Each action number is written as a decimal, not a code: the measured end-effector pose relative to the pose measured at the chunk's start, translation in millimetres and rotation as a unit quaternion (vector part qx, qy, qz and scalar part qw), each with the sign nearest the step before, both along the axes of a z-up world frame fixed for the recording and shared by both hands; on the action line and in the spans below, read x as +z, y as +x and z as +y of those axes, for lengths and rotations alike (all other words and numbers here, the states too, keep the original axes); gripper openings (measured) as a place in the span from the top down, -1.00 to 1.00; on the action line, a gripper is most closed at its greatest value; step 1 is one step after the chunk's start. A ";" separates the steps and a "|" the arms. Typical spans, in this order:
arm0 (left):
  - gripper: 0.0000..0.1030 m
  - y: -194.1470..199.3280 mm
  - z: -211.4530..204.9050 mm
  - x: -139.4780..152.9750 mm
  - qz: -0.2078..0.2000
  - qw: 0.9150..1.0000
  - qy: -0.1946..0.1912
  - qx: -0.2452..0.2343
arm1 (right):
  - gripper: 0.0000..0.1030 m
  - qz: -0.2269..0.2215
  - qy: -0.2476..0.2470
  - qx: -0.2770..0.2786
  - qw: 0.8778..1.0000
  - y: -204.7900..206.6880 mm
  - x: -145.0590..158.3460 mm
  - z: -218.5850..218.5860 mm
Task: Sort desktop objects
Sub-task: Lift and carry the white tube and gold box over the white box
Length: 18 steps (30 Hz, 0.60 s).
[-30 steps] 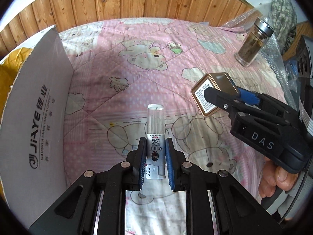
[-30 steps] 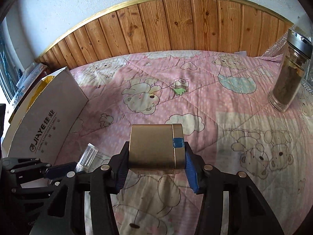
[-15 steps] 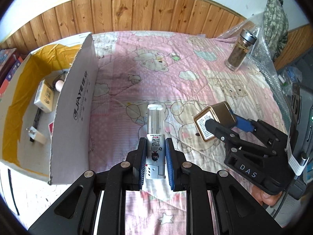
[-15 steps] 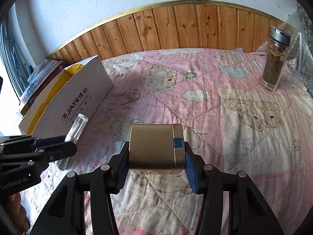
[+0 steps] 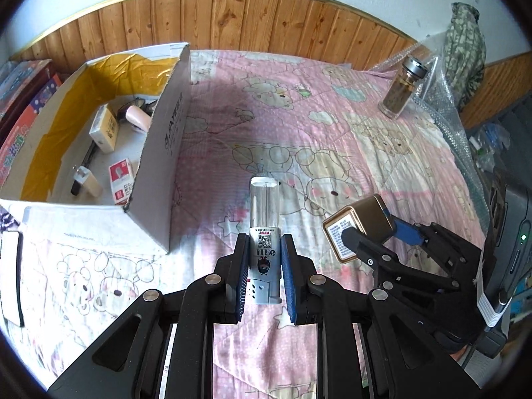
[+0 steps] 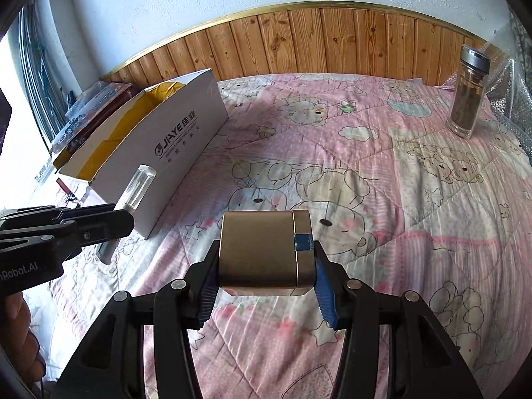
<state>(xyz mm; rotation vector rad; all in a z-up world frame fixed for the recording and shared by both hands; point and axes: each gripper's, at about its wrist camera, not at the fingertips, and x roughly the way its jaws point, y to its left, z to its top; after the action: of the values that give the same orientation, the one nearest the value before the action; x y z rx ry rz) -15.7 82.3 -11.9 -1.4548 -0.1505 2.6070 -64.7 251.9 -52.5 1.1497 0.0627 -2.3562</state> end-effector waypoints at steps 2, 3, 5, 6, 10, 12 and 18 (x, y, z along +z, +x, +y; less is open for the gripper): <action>0.64 6.7 -5.2 1.2 0.001 1.000 0.004 0.003 | 0.00 0.003 0.000 0.005 1.000 7.9 2.7 -3.5; 0.64 10.2 -8.0 1.8 0.002 1.000 0.005 0.006 | 0.00 0.004 -0.001 0.008 1.000 11.8 4.6 -5.3; 0.64 15.5 -13.8 3.0 0.002 1.000 0.010 0.009 | 0.00 0.009 -0.002 0.014 1.000 19.3 8.8 -9.1; 0.64 17.6 -16.9 3.8 0.003 1.000 0.011 0.012 | 0.00 0.010 -0.003 0.017 1.000 22.4 10.7 -10.9; 0.64 27.0 -29.5 7.3 0.007 1.000 0.020 0.022 | 0.00 0.013 -0.007 0.031 0.999 34.8 17.1 -21.8; 0.64 31.1 -36.7 9.7 0.010 0.999 0.027 0.026 | 0.00 0.015 -0.007 0.040 0.999 40.2 19.9 -29.3; 0.64 38.1 -63.6 19.1 0.019 0.998 0.044 0.046 | 0.00 0.024 -0.003 0.073 0.997 53.5 33.1 -56.4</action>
<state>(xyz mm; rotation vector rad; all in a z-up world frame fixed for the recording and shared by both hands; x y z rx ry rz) 22.4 18.7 7.2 -1.3993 -0.3316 2.6606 -11.2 195.5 -19.5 1.0492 0.1497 -2.2540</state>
